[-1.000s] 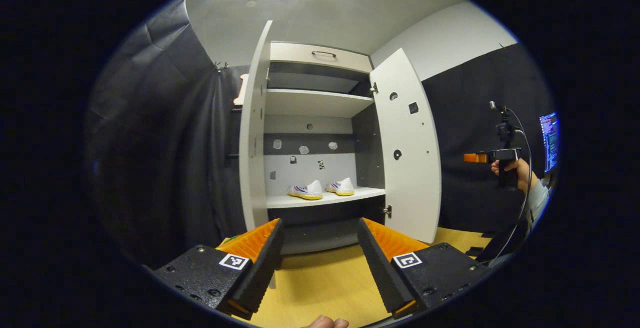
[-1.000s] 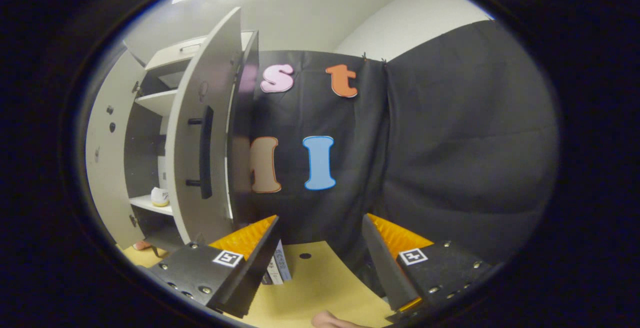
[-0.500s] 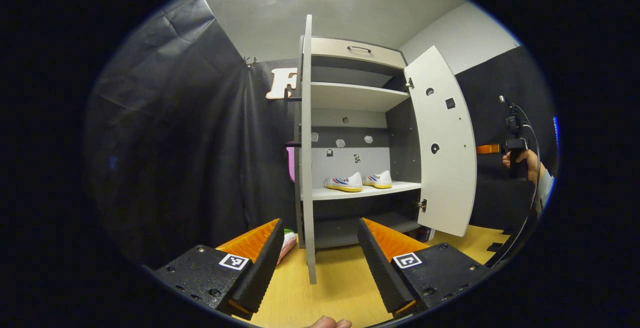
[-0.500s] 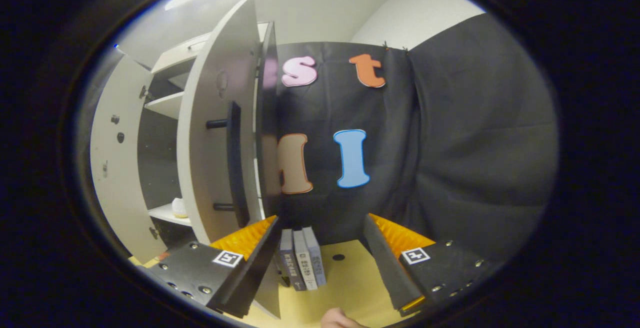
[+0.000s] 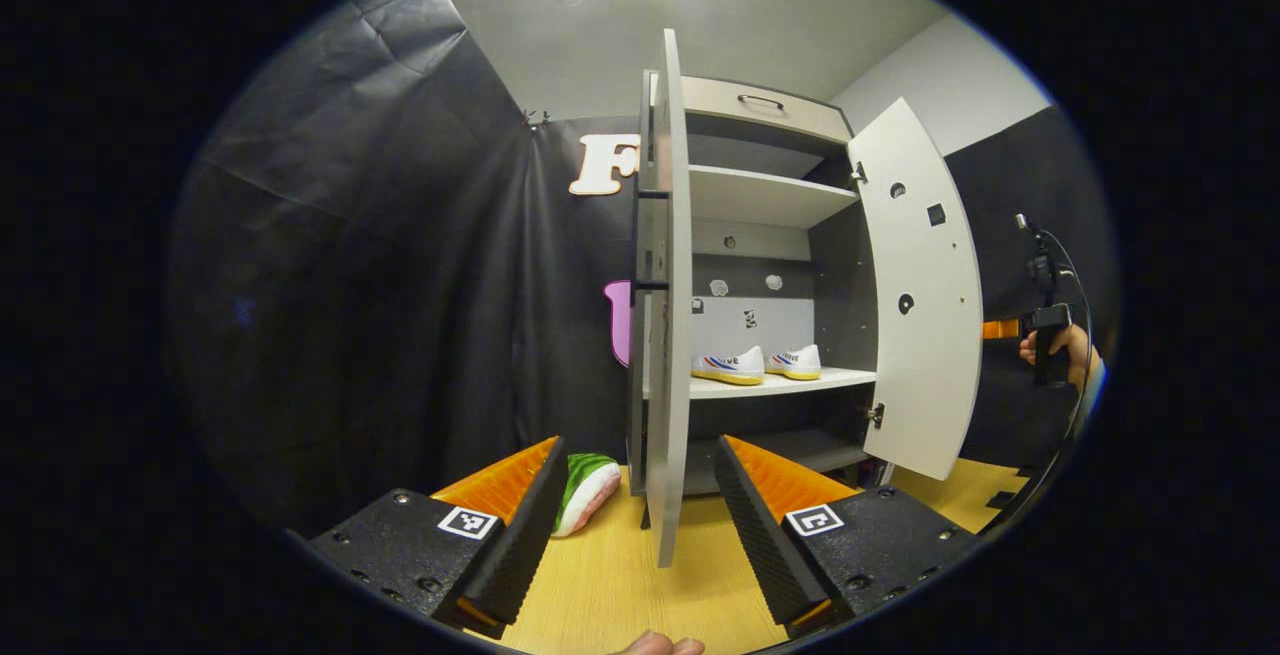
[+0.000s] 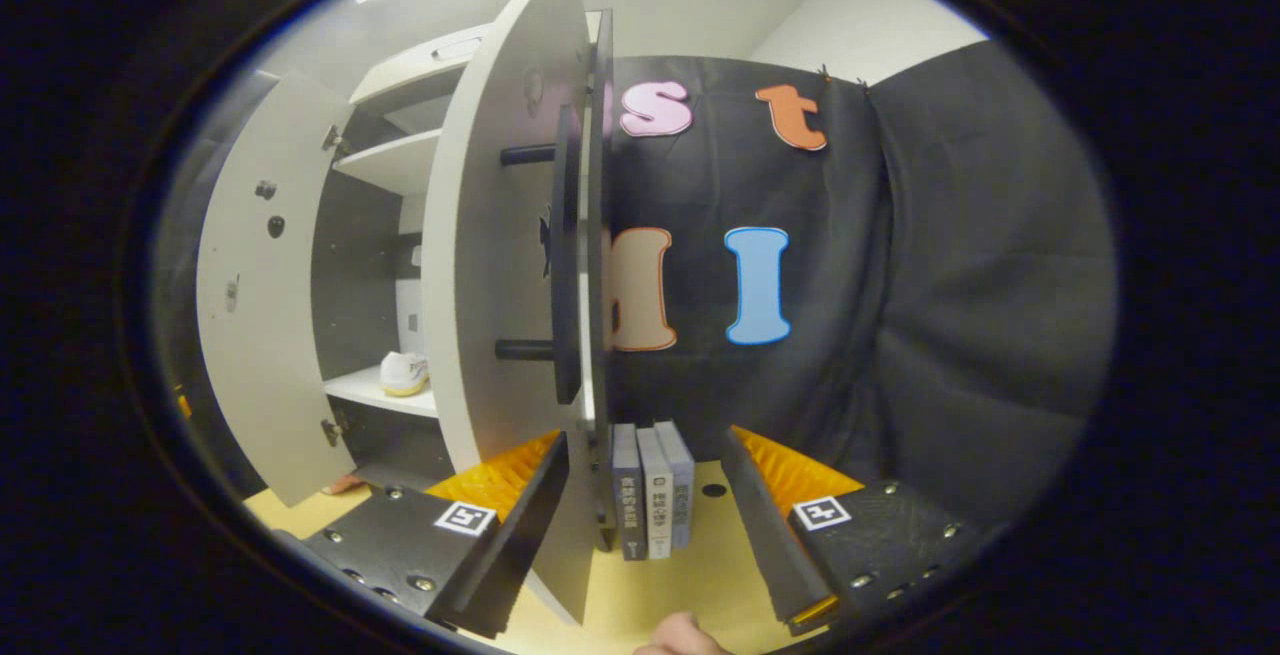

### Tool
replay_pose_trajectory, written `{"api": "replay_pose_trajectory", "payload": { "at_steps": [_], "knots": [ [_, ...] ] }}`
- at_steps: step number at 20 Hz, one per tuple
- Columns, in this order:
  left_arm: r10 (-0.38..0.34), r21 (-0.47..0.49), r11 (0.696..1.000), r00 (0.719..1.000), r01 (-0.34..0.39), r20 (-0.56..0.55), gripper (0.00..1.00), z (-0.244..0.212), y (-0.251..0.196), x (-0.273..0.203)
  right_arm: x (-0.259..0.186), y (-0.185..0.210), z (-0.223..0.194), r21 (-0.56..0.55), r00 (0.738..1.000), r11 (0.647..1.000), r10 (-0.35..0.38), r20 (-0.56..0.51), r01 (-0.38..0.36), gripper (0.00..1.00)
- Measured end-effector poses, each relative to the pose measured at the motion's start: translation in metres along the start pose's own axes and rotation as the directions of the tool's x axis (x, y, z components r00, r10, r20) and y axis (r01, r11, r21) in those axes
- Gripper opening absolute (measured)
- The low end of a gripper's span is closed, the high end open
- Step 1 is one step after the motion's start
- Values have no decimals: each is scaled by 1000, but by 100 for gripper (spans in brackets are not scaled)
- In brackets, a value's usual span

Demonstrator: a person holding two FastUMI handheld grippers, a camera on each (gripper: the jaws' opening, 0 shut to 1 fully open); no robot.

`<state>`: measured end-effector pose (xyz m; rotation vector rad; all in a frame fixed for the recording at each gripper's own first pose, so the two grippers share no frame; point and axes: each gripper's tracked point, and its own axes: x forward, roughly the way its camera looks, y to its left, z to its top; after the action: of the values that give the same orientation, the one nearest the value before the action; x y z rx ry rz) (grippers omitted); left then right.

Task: Grab one shoe with the right hand and put it into the shoe cabinet, grab the other shoe with the left hand and put it into the shoe cabinet; then close the right door with the right hand and the left door with the left hand.

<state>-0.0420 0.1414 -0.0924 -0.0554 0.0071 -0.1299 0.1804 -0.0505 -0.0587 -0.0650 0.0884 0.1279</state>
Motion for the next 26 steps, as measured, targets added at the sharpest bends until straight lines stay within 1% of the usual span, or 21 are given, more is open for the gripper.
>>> {"api": "replay_pose_trajectory", "payload": {
  "at_steps": [4, 7, 10, 11, 12, 13, 15, 16, 17, 19, 21, 23, 25, 26],
  "knots": [
    [-19, -57, 998, 999, 17, -40, 91, -7, 3, 8, 3, 33, -2, -12, 1000, 999, 31, 7, -31, 93],
    [25, -50, 998, 998, -27, -54, 91, -9, 21, 18, 4, 53, 0, -23, 999, 999, 39, 29, -39, 93],
    [42, -67, 997, 996, -47, -75, 91, -10, 32, 21, 10, 77, -2, -6, 996, 998, 66, 61, -66, 93],
    [52, -68, 996, 996, -57, -77, 91, -11, 37, 23, 12, 85, -5, 7, 994, 996, 83, 68, -83, 93],
    [65, -67, 995, 995, -70, -74, 91, -10, 42, 26, 13, 93, -7, 24, 992, 994, 102, 72, -104, 90],
    [79, -62, 995, 994, -83, -74, 91, -10, 49, 29, 13, 99, -12, 40, 990, 992, 121, 76, -124, 93],
    [112, -42, 992, 991, -116, -78, 91, -10, 62, 37, 15, 115, -19, 66, 982, 982, 175, 68, -179, 90],
    [130, -35, 991, 989, -133, -76, 91, -8, 70, 42, 14, 123, -23, 85, 977, 974, 203, 60, -208, 93],
    [144, -33, 989, 987, -147, -76, 91, -7, 78, 45, 13, 129, -27, 104, 974, 969, 219, 54, -224, 93],
    [168, -27, 985, 982, -171, -83, 91, -7, 91, 53, 7, 133, -29, 123, 972, 965, 227, 57, -232, 93],
    [188, -22, 981, 978, -190, -89, 91, -6, 103, 64, 0, 135, -29, 116, 972, 967, 221, 76, -229, 93],
    [202, -13, 979, 973, -204, -112, 91, -9, 113, 76, -9, 133, -38, 95, 977, 974, 199, 75, -205, 93],
    [197, -14, 980, 973, -200, -124, 91, -11, 113, 92, -19, 129, -49, 67, 985, 984, 161, 65, -166, 92],
    [196, -12, 980, 972, -200, -129, 91, -13, 116, 99, -25, 128, -54, 50, 985, 986, 158, 65, -161, 92]
  ]
}}
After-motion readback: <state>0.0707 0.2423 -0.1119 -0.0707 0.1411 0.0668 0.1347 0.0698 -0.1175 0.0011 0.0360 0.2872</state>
